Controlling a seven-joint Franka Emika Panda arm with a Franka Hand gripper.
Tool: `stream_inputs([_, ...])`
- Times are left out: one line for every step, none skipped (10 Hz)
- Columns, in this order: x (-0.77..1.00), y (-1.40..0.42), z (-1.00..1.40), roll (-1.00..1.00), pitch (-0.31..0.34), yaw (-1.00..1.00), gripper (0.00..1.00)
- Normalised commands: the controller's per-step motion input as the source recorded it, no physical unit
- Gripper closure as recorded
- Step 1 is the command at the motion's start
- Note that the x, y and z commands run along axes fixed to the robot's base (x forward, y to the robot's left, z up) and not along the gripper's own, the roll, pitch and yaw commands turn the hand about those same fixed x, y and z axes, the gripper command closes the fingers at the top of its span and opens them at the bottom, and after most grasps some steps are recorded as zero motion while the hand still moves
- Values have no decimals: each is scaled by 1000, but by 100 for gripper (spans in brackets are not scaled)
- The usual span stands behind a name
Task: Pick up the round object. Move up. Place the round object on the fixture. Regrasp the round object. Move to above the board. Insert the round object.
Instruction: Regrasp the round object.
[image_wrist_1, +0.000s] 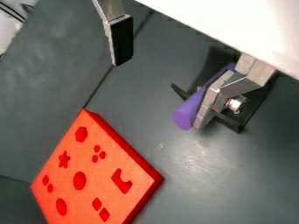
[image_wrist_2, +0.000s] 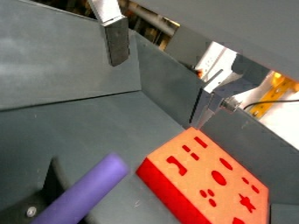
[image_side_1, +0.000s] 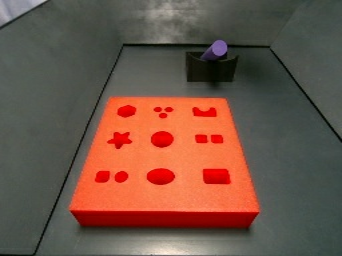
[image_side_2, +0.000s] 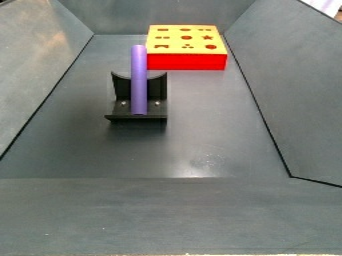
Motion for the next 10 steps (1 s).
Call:
stream_inputs([-44, -502, 163, 1000, 7, 29, 0])
stream_inputs([-19, -239, 40, 1000, 4, 30, 0])
stream_inputs([-25, -56, 52, 1000, 3, 31, 0])
stream_inputs([-29, -24, 48, 1000, 1, 31, 0])
stream_inputs([-23, -39, 19, 1000, -4, 31, 0])
stream_inputs([-20, -32, 12, 1000, -8, 32, 0])
stream_inputs([-17, -25, 10, 1000, -12, 33, 0])
stream_inputs([-13, -21, 8, 1000, -14, 33, 0])
stream_inputs([-6, -20, 10, 1000, -18, 34, 0])
stream_inputs([-6, -17, 10, 1000, -18, 35, 0])
